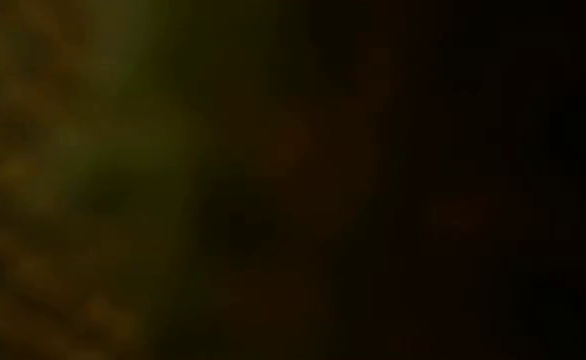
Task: Stack small to large cups/mugs on shelf
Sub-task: Put the yellow mug on the shelf
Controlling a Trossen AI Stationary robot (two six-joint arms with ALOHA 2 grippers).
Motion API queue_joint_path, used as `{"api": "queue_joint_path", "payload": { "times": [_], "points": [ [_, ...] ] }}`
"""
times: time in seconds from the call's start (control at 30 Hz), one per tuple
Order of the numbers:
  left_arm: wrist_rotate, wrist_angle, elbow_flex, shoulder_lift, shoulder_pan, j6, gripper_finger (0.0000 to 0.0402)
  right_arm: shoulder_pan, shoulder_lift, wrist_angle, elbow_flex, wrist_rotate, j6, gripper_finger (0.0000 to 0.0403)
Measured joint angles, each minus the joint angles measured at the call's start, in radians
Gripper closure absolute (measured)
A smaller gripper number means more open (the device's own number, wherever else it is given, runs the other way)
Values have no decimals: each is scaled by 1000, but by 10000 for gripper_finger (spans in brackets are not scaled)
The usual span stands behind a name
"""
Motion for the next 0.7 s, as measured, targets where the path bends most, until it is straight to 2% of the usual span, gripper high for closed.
{"api": "queue_joint_path", "payload": {
  "times": [0.27, 0.7],
  "points": [
    [0, 0, 0, 0, 0, 0, 381, 0, 0, 142, -59, 68, 6, 246],
    [0, 0, 0, 0, 0, 0, 381, -6, 52, 142, -62, 130, 44, 246]
  ]
}}
